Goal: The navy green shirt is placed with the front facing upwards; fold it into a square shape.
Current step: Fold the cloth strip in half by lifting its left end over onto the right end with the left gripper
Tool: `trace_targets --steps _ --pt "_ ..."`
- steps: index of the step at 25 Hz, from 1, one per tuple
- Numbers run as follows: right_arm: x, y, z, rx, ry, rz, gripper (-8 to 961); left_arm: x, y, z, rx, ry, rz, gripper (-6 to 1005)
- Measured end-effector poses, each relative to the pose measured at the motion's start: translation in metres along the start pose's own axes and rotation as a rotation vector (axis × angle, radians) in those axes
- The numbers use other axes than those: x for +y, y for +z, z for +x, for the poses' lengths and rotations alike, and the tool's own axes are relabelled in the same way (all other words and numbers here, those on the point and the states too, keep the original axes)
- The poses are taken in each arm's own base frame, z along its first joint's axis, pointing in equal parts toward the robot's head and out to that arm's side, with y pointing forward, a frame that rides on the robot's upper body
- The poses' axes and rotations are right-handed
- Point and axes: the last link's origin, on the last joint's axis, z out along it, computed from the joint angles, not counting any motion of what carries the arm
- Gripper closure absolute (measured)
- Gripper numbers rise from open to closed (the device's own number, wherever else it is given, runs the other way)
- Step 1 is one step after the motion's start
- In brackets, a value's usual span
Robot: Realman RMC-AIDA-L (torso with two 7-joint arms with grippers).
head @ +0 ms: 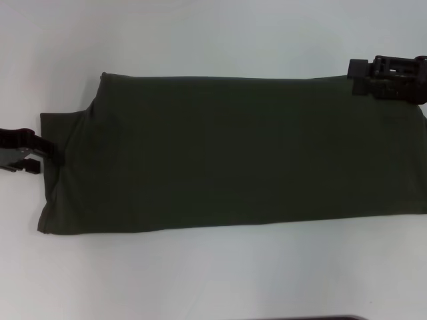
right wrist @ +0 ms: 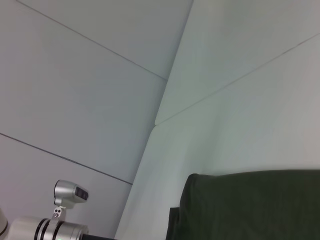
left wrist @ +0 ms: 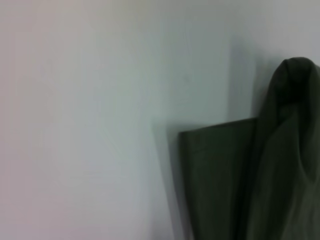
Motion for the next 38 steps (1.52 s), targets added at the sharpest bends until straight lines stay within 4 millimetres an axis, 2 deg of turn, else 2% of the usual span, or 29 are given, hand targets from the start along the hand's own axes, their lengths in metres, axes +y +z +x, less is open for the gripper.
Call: trace_targets --steps 19,38 --pt "-0.001 0.000 0.001 0.000 0.005 0.000 102 0.006 0.009 -0.003 -0.023 -0.002 -0.018 419" --pt "0.001 0.000 0.002 0.002 0.004 -0.012 103 0.027 0.024 0.002 -0.047 0.034 -0.046 420"
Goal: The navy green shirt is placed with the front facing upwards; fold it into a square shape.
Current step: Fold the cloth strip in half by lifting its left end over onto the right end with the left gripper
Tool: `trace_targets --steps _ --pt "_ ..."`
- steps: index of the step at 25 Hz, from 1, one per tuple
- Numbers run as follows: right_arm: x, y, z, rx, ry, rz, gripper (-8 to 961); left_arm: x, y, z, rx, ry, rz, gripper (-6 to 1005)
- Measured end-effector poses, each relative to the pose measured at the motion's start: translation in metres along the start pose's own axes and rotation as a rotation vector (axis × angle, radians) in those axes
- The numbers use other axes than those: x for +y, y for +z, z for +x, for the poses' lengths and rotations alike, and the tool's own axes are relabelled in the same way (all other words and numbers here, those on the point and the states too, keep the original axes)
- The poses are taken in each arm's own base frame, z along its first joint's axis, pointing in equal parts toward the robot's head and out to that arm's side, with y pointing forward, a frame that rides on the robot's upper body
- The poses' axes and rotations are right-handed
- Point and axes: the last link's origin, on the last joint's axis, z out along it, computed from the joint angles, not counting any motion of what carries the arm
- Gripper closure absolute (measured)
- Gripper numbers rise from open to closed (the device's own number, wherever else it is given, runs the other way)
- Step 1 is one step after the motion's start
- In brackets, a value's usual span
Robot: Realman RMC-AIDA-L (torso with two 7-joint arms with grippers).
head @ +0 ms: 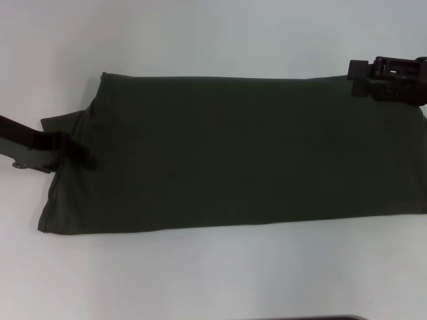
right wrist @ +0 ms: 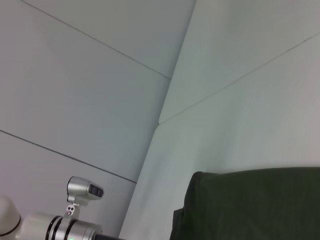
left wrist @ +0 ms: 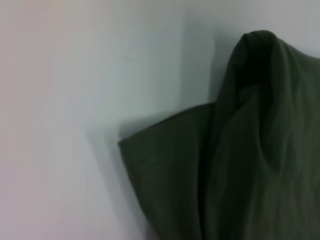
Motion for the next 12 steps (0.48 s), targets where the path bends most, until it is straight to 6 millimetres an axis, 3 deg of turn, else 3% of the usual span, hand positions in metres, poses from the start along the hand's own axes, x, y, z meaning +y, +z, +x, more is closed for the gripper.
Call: trace_targets --steps 3,9,12 --pt "-0.0001 -0.0002 0.0002 -0.001 0.001 0.000 103 0.0028 -0.0004 0.0011 -0.007 0.011 -0.002 420" --pt "-0.0003 -0.0003 0.0004 -0.001 0.011 0.000 102 0.0074 0.0002 0.0026 -0.018 0.026 -0.006 589" --pt "-0.0001 -0.0004 0.0001 -0.002 0.011 0.000 102 0.0079 -0.0008 0.0023 -0.021 0.027 -0.011 810"
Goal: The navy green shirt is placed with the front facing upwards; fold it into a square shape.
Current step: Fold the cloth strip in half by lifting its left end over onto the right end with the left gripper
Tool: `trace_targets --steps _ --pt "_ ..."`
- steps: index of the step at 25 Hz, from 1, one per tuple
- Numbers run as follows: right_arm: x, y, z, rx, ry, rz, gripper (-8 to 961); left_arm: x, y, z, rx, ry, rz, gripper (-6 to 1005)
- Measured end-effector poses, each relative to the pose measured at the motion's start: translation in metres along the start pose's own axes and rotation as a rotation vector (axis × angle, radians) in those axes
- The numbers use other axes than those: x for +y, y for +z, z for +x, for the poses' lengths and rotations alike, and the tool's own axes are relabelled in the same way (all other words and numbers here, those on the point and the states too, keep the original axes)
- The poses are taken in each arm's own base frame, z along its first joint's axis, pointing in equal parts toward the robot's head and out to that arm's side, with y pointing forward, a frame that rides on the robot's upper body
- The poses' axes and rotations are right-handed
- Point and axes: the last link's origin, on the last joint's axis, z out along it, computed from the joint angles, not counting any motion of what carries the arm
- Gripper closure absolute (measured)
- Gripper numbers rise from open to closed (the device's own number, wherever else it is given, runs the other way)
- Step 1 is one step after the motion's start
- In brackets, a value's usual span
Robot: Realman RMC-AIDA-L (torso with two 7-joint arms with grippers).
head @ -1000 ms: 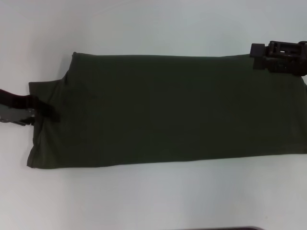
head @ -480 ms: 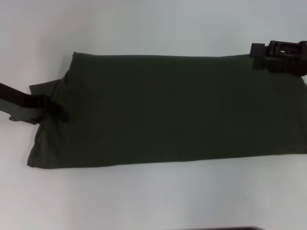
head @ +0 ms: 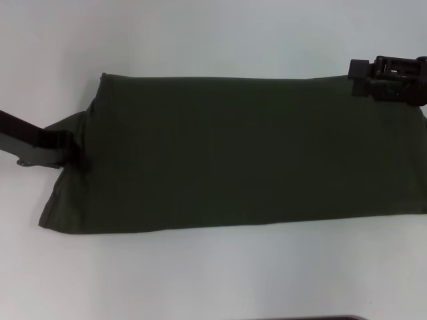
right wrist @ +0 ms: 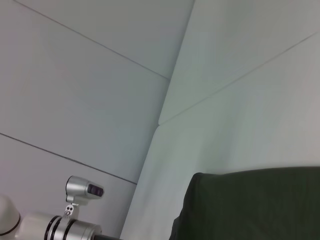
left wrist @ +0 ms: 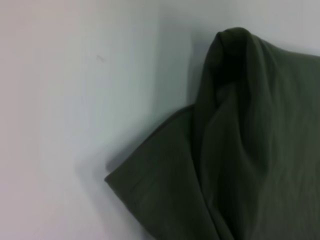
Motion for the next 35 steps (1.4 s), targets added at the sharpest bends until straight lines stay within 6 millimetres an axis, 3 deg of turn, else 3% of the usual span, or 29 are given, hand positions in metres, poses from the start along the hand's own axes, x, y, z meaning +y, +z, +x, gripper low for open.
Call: trace_targets --steps 5,23,35 --pt "0.000 0.000 0.000 -0.003 0.001 0.000 102 0.000 -0.004 0.001 0.003 0.004 -0.001 939" --pt "0.000 -0.002 -0.003 -0.001 0.007 0.007 103 -0.022 -0.032 0.022 0.093 -0.045 0.160 941" --pt "0.000 -0.004 -0.004 -0.001 0.004 0.013 103 -0.013 -0.044 0.043 0.184 -0.009 0.183 942"
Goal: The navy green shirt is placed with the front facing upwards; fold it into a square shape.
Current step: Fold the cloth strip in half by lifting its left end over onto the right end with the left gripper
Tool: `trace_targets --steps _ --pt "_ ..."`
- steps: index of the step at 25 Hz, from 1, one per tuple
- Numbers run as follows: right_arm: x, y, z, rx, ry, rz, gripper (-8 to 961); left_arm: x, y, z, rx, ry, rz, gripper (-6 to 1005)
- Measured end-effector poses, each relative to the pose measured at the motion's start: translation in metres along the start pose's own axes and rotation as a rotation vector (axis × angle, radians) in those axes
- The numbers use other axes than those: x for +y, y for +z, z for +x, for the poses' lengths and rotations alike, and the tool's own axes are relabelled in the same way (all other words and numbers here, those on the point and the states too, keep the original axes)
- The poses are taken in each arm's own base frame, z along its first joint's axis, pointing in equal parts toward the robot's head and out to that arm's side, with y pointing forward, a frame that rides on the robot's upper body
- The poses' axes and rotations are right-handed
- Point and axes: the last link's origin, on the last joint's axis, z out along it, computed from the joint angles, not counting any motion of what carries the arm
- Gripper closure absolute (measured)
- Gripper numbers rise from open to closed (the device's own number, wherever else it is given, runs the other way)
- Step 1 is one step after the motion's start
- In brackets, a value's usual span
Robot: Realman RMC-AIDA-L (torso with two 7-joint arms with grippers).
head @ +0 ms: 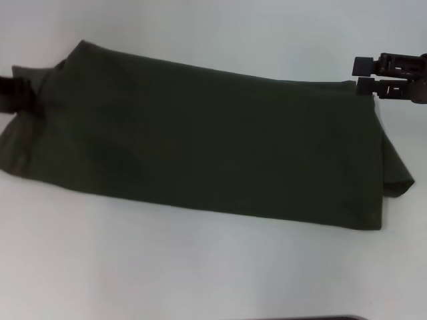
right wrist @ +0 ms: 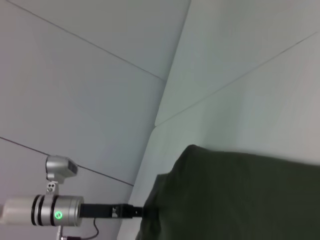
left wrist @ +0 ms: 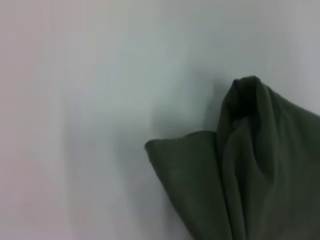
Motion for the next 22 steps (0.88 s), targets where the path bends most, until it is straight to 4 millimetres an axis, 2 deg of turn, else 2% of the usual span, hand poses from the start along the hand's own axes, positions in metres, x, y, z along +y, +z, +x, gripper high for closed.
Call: trace_targets --steps 6,11,15,22 --pt "-0.001 -0.001 0.001 0.004 0.002 0.004 103 0.012 -0.004 0.015 0.021 0.037 0.008 942" --pt "-0.002 -0.003 0.002 0.010 0.000 0.012 102 0.013 -0.004 0.013 0.005 0.045 0.001 943" --pt "-0.006 -0.013 -0.001 0.033 -0.009 0.058 103 0.018 -0.012 0.010 -0.022 0.047 -0.050 943" --pt "-0.016 -0.042 -0.005 0.109 -0.022 0.190 103 0.043 -0.028 0.008 -0.066 0.076 -0.228 943"
